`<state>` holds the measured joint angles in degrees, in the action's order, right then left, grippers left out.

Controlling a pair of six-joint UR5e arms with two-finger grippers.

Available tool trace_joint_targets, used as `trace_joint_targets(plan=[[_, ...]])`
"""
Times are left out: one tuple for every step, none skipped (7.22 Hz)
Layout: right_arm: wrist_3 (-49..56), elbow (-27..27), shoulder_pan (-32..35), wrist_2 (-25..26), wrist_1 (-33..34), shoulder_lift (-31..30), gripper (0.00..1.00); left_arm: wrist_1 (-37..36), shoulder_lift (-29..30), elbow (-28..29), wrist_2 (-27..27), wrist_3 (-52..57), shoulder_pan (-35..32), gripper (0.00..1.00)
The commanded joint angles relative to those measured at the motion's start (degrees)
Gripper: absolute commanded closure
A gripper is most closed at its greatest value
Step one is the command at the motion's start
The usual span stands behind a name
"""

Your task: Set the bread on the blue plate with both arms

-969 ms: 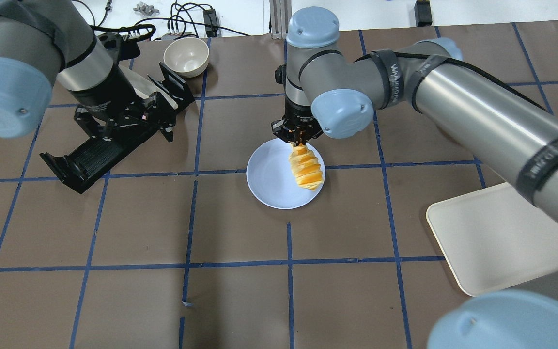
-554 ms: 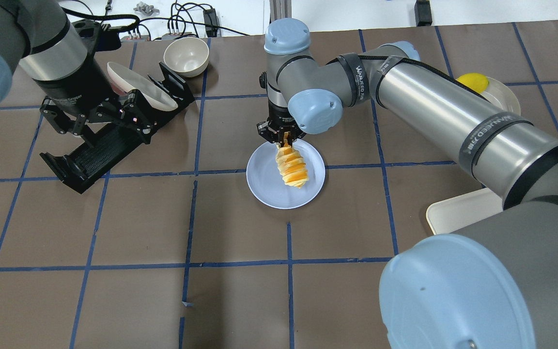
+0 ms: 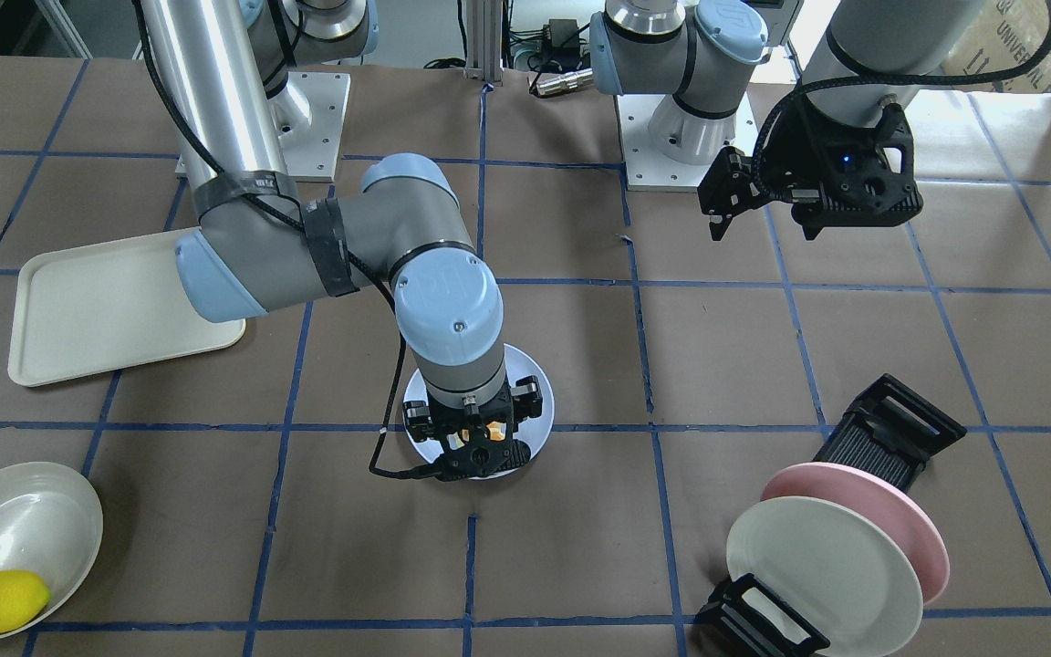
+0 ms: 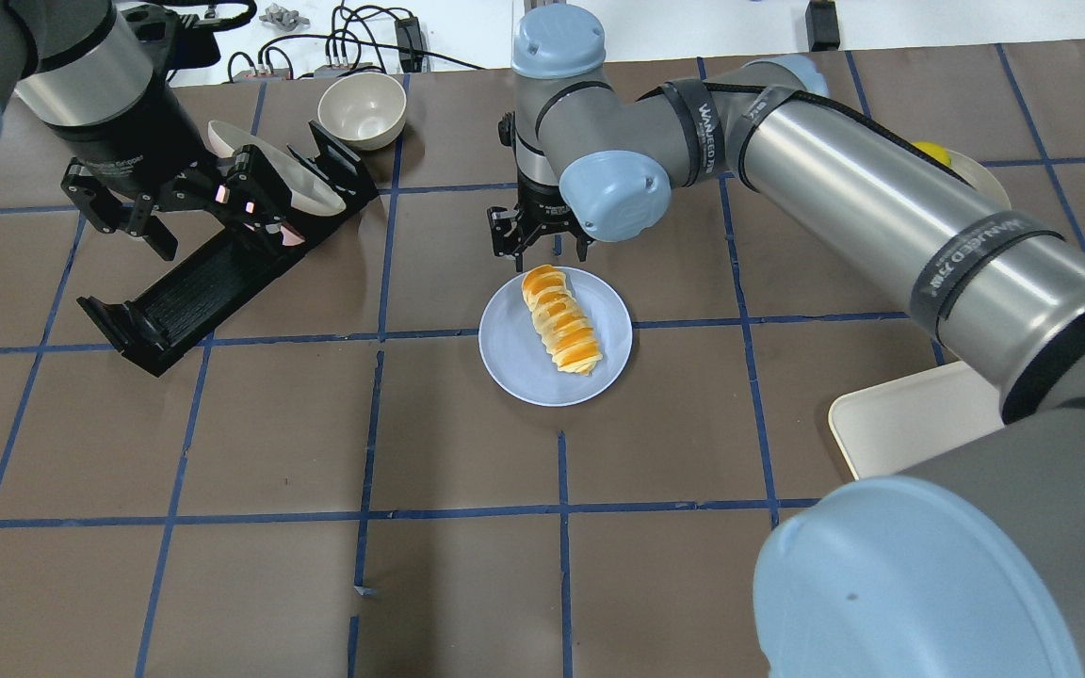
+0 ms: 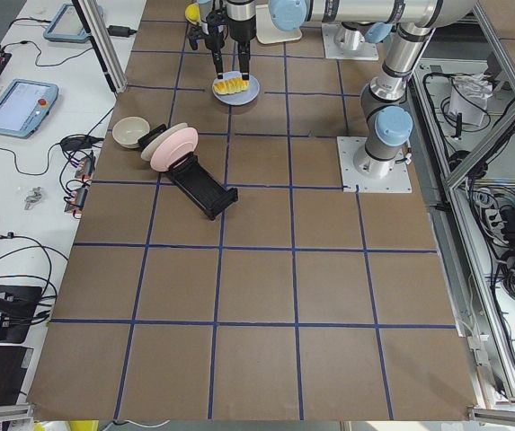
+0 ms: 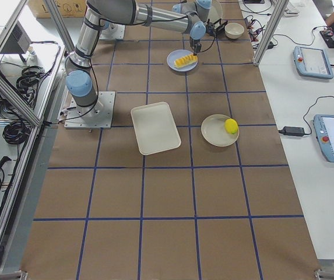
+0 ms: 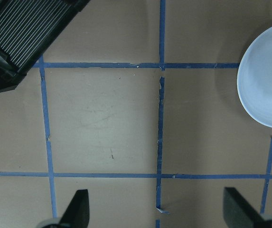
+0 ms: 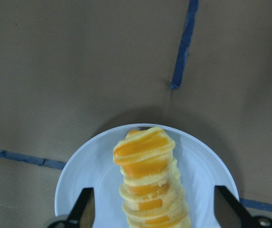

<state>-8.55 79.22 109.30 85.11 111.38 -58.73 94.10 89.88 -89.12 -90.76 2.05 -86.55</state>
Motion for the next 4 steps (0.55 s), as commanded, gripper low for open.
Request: trace_joint_targets(plan=[[3.3,1.4,-2.7,0.1,-0.1,-6.5,0.00,0.1,-0.1,0.2,0.1,0.0,0.2,0.00],[7.2,2.9,-6.1,0.2,-0.1,-10.1,0.00,0.1,-0.1,0.1,0.2,0.0,0.2,0.00],[7.7,4.0,-9.9,0.0,-3.2,-14.6,0.00,0.0,-0.1,0.2,0.2,0.0,0.2,0.00],[11.2,6.0,-12.8,0.0,-8.6,-19.9,0.00,0.1,-0.1,0.2,0.3,0.0,0.2,0.00]])
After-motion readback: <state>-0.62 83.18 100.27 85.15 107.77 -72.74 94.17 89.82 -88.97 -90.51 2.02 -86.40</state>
